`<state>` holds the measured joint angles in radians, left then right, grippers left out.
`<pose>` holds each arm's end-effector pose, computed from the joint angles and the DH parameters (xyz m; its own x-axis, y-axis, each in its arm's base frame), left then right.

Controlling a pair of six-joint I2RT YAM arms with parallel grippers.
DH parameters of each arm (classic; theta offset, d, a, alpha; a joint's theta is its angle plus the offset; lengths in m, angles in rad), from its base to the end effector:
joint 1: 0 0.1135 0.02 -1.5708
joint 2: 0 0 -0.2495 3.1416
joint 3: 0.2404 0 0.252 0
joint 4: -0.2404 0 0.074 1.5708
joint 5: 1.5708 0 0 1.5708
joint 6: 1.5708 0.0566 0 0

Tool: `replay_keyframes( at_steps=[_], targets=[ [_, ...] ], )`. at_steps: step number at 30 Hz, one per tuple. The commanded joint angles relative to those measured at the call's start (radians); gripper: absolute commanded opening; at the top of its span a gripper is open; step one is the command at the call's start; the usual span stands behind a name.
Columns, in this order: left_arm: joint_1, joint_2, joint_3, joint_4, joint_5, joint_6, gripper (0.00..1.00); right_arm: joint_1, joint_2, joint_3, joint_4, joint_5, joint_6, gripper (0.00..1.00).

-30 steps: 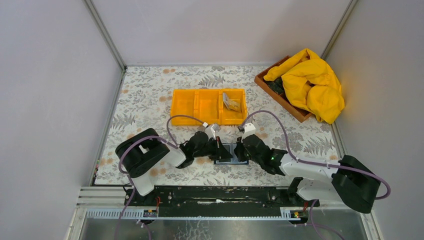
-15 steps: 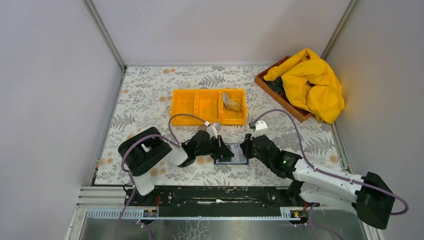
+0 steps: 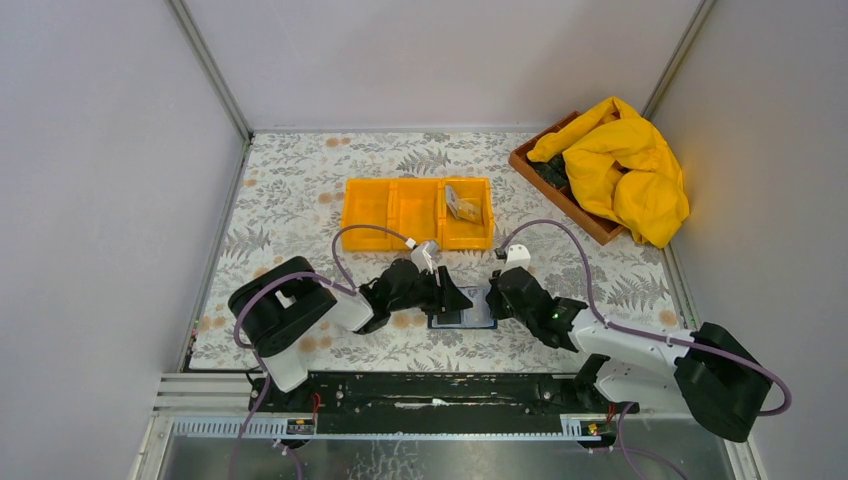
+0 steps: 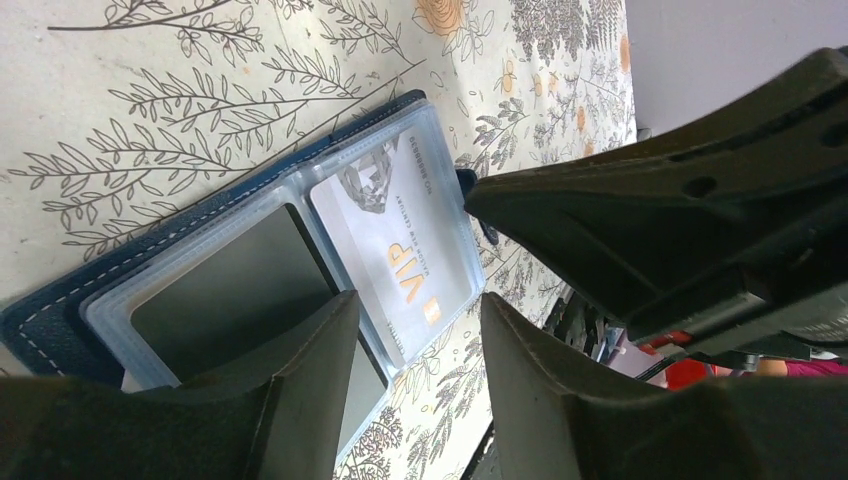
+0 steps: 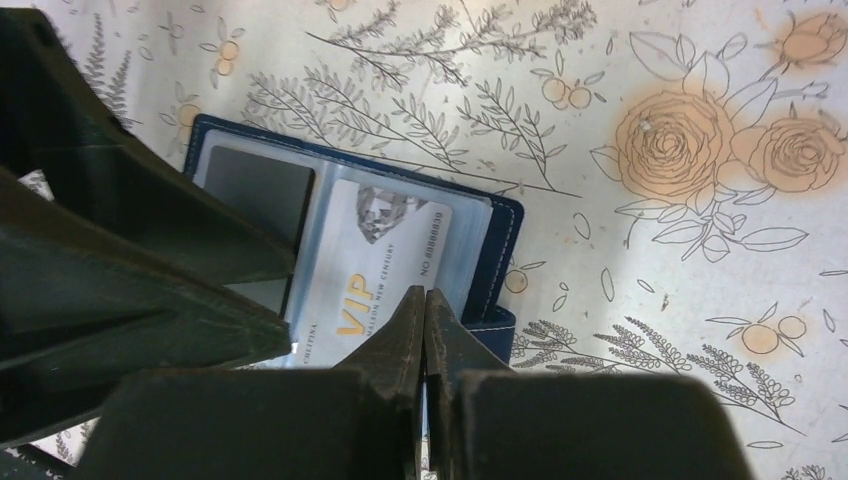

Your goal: Take the credit cards out of the card holder

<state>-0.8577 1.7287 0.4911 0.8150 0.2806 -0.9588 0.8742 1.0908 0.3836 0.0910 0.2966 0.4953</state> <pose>0.1929 -0.2470 0.0956 -0.8842 -0.1799 -0.4310 0.2929 0.5053 -0.8117 0.1631 0.1692 0.1473 -0.6022 -0.0114 -0.7983 -0.3345 0.9115 0.2393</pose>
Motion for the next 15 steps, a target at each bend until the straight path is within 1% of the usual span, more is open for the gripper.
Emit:
replay_keyframes(
  at_steps=[1,8,15],
  targets=[
    [-0.007,0.005,-0.012,0.019,-0.033,0.026,0.55,-0.045,0.048,-0.012,0.060,-0.078,0.026,0.00],
    [-0.006,-0.025,-0.029,-0.032,-0.076,0.057,0.52,-0.069,0.125,-0.012,0.090,-0.165,0.042,0.00],
    [-0.006,-0.022,-0.048,0.002,-0.068,0.047,0.51,-0.096,0.143,-0.010,0.099,-0.225,0.056,0.00]
  ],
)
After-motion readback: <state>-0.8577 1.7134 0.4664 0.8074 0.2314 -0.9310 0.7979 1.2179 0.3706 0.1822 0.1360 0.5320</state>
